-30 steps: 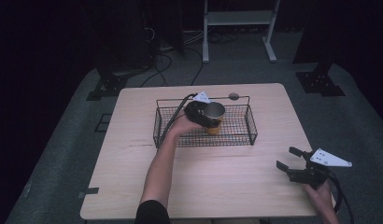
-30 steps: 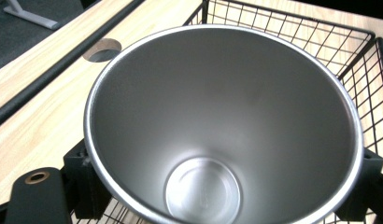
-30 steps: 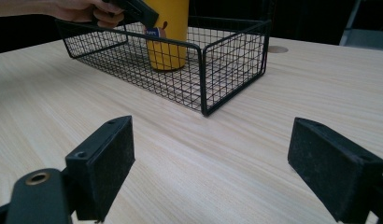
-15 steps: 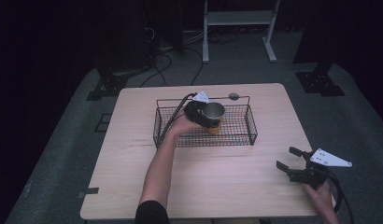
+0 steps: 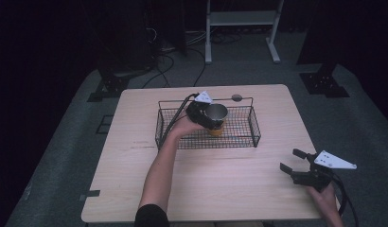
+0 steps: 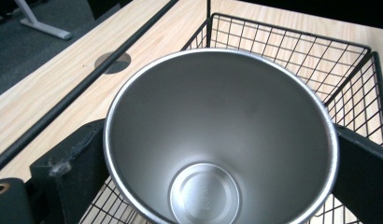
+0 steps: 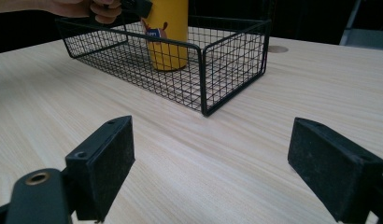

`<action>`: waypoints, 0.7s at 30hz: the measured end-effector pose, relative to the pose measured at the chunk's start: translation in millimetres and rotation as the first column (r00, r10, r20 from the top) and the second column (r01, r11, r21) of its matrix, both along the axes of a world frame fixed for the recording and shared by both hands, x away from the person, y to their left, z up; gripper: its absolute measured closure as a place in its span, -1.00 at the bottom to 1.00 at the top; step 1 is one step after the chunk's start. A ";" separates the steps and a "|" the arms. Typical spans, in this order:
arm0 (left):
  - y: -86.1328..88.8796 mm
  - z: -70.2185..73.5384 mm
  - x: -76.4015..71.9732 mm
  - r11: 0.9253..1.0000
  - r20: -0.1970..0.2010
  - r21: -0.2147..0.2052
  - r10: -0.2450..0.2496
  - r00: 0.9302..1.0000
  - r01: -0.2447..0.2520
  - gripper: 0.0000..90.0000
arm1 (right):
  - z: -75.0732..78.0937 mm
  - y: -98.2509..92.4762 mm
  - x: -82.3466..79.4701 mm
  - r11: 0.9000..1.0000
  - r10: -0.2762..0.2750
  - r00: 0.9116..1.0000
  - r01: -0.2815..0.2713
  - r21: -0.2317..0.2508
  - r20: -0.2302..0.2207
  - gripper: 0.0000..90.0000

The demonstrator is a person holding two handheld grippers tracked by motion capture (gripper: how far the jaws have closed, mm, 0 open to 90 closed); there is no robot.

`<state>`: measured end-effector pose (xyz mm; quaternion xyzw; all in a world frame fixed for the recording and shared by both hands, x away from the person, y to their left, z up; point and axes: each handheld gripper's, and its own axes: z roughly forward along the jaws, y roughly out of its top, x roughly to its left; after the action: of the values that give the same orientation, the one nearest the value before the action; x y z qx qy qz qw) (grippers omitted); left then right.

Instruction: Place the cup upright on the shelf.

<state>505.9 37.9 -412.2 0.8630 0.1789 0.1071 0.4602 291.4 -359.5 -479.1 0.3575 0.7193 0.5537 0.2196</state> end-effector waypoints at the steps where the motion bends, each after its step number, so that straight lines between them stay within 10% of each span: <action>1: 0.0 0.0 0.0 1.000 0.000 0.000 0.000 1.000 0.000 -0.95 | 0.0 -0.1 0.1 1.000 0.000 1.000 0.000 0.001 0.000 -0.70; 21: -0.2 20.2 -8.0 0.999 0.064 -0.043 0.013 0.998 -0.011 -0.97 | -0.4 -3.1 -0.1 1.000 0.008 1.000 -0.008 0.023 -0.002 -0.70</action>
<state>497.9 37.7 -392.0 0.8481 0.1715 0.1336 0.4832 291.3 -362.6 -479.4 0.3577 0.7145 0.5625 0.2122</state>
